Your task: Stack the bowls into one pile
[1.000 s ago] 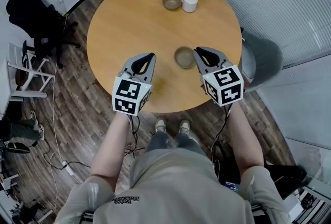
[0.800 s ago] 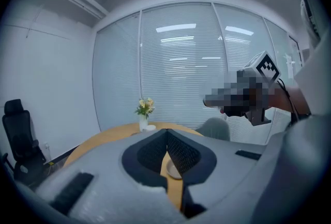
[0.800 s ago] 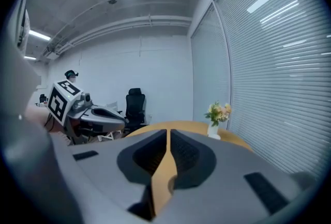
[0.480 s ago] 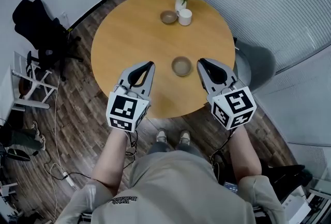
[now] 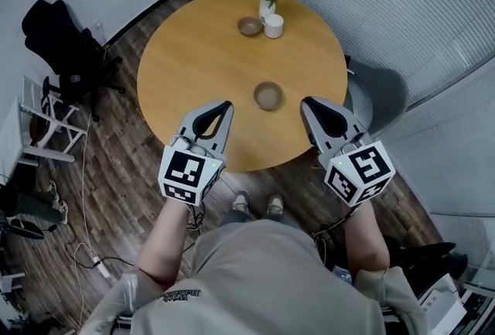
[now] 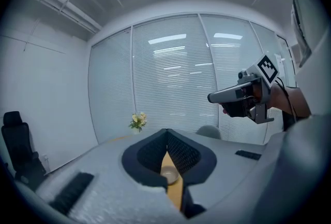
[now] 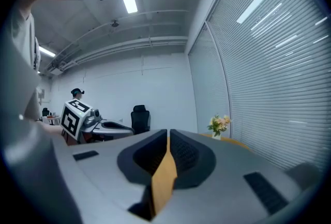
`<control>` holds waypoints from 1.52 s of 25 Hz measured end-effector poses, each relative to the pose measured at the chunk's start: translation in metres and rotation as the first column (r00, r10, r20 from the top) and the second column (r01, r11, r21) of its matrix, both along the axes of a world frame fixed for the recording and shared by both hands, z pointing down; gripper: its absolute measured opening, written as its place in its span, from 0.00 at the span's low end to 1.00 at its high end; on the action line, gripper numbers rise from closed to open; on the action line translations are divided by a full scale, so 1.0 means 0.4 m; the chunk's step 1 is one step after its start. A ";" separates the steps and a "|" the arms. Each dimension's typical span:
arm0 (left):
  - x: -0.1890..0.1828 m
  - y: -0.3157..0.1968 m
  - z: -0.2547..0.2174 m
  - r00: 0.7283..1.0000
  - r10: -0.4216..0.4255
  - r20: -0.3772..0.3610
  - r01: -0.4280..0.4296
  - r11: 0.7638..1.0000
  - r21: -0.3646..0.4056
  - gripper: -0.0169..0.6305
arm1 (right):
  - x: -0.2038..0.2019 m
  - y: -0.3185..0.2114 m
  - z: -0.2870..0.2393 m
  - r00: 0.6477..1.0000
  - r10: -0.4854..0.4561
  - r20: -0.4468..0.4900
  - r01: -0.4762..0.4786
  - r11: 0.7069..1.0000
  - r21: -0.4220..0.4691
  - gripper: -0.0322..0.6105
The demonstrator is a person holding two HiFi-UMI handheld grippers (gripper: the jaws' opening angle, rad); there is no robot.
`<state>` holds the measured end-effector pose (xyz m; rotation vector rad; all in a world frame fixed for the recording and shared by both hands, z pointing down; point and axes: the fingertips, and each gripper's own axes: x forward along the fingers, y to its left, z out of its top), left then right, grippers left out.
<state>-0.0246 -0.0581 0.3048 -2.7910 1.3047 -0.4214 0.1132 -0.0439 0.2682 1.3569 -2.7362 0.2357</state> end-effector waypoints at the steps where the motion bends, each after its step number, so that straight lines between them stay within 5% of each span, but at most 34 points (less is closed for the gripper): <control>1: 0.001 0.007 0.000 1.000 -0.002 0.002 0.002 1.000 0.000 0.05 | -0.002 0.008 -0.003 1.000 -0.009 0.001 0.009 1.000 0.002 0.11; 38: 0.180 0.090 0.020 0.995 -0.094 0.028 0.094 0.995 -0.016 0.05 | 0.194 0.055 0.102 0.994 -0.102 -0.046 0.100 0.994 -0.040 0.11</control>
